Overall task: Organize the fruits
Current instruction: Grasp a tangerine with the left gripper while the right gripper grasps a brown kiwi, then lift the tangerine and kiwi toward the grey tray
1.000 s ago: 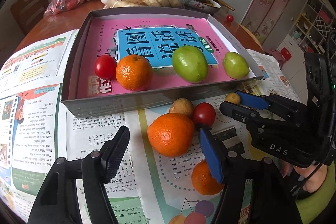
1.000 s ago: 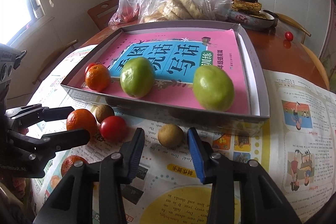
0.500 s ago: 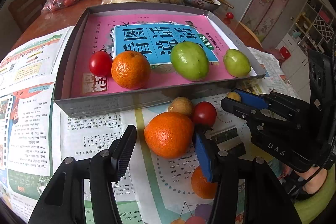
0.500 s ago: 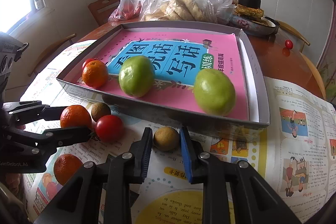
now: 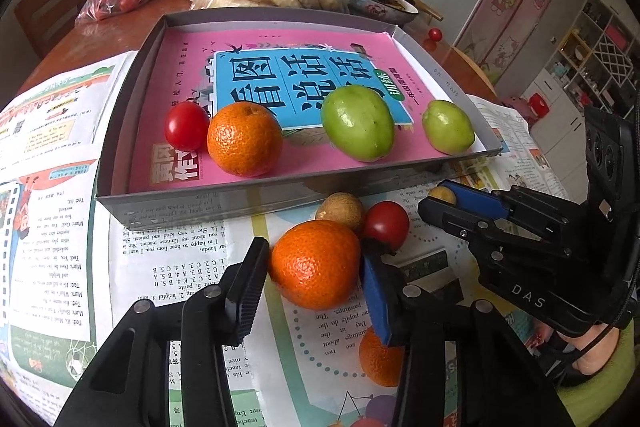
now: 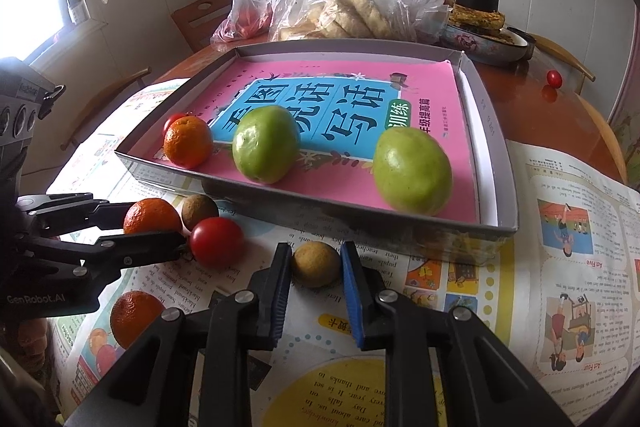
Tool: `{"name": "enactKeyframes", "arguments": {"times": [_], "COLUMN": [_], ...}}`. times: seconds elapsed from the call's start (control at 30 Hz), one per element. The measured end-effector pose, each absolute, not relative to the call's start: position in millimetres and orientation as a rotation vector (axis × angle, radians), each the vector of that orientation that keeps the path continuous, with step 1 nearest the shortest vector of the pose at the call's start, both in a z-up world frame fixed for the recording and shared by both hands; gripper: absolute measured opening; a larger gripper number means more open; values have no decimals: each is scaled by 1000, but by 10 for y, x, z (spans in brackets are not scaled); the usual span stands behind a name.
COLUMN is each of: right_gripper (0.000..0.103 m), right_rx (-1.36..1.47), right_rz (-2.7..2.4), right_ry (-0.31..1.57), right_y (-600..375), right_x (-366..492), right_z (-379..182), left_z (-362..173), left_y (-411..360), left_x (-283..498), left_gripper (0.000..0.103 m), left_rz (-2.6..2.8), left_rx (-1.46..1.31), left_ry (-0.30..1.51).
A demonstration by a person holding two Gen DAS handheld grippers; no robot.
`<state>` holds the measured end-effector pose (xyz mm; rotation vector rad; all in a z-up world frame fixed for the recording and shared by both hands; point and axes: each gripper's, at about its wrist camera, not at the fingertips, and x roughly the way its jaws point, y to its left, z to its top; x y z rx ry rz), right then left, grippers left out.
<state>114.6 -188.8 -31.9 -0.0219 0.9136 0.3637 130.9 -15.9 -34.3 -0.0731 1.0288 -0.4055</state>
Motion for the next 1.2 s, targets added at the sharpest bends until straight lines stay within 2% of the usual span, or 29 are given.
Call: {"name": "enactKeyframes", "arguments": {"times": [1.2], "right_gripper": [25], "right_rx": [-11], "right_rz": [418], "right_ry": [894], "right_y": [-1812], "right_x": [1004], "right_z": [-216], "left_z": [-184], "left_y": [60], "left_x": [1175], "left_gripper": [45], "left_rz": [-351], "left_rx": [-82], "left_ry": [997]}}
